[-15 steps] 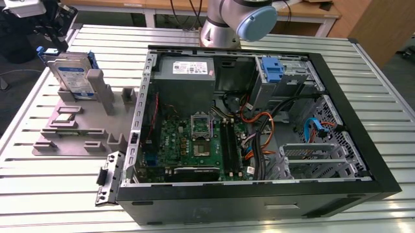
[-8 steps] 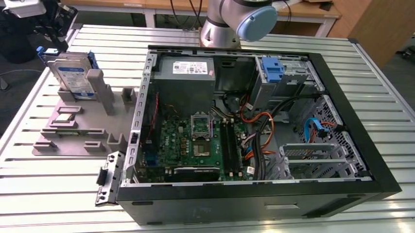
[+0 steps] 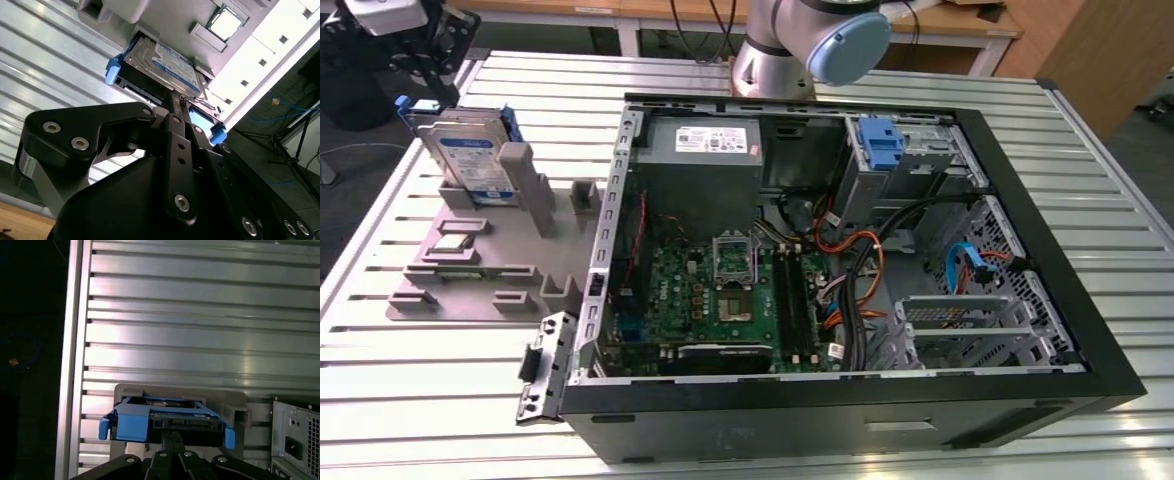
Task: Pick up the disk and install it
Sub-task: 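Pick up the disk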
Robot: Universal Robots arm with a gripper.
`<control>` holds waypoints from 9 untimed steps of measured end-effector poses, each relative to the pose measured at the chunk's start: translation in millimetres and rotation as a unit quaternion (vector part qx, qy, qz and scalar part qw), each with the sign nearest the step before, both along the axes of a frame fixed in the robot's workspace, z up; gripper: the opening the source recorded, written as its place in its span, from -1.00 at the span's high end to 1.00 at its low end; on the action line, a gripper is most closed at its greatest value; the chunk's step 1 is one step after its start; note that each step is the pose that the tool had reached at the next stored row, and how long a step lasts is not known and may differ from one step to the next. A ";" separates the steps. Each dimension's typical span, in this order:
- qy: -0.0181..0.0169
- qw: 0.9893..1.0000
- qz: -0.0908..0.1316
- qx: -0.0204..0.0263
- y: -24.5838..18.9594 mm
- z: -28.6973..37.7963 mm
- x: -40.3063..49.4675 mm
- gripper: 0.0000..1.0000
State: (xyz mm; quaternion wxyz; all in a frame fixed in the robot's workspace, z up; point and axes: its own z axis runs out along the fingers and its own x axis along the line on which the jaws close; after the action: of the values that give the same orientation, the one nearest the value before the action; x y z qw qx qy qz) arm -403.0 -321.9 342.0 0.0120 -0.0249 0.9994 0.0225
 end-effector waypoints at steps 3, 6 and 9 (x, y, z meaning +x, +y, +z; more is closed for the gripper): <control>0.000 1.000 0.027 0.000 0.0 -0.1 0.0 0.79; 0.000 0.998 0.055 0.000 0.0 -0.2 0.0 0.79; 0.000 0.997 0.082 0.000 0.0 -0.4 0.0 0.79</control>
State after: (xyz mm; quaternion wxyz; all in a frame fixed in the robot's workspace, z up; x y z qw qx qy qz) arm -403.0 -321.9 341.6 0.0101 -0.1064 0.9940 0.0234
